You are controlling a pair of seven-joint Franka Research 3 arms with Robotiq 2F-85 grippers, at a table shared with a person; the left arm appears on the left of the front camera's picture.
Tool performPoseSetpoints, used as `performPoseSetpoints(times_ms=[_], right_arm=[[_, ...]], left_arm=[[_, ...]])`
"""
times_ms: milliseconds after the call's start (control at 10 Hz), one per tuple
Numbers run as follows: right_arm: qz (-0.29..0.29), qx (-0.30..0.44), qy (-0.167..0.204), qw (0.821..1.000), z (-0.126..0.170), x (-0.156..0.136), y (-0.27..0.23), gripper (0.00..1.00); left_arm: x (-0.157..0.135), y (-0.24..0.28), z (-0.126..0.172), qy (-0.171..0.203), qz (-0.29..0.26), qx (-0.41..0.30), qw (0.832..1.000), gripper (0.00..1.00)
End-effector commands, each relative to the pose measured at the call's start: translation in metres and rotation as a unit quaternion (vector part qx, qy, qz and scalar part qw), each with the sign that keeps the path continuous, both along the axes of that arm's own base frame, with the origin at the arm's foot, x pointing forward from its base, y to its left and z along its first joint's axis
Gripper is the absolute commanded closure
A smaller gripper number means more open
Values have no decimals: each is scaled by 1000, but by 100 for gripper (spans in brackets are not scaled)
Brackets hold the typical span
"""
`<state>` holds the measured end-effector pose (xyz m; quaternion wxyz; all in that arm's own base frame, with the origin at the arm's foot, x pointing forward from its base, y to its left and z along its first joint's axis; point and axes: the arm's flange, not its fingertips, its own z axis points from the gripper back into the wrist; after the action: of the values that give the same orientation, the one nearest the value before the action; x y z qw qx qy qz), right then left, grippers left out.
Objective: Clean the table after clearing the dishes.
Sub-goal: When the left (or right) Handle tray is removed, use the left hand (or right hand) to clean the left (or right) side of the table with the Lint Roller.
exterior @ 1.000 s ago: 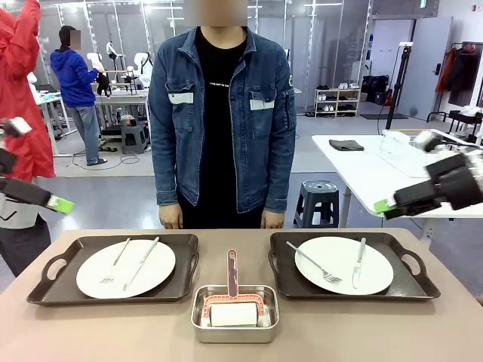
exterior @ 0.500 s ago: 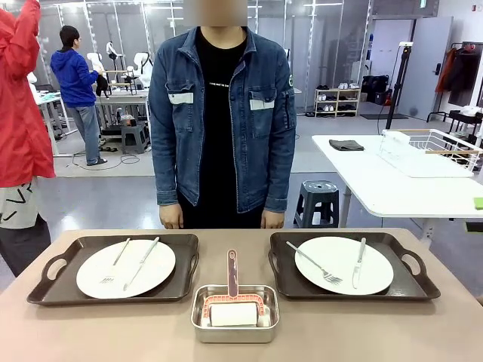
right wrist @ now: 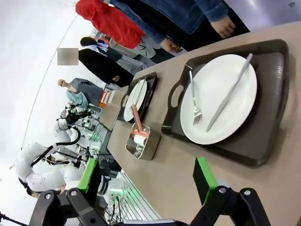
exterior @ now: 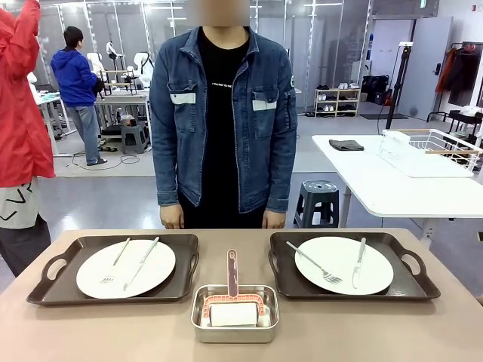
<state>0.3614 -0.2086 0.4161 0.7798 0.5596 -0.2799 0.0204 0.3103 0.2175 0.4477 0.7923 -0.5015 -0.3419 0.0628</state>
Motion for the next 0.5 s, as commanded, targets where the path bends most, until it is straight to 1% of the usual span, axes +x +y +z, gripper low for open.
performPoseSetpoints(times_ms=[0,100,200,300,400], right_arm=[[-15,12,5,1000,-4,-8,-13,0],[-22,13,14,1000,-8,-10,-17,0],[-20,4,16,1000,-9,-10,-15,0],[-21,7,11,1000,-10,-9,-17,0],[-21,7,11,1000,-10,-9,-17,0]], left_arm=[[-12,-5,19,4,32,-1,999,0],[-14,-6,22,14,42,4,999,0],[-10,-12,25,13,39,13,999,0],[-8,3,15,8,23,7,1000,0],[-8,3,15,8,23,7,1000,0]])
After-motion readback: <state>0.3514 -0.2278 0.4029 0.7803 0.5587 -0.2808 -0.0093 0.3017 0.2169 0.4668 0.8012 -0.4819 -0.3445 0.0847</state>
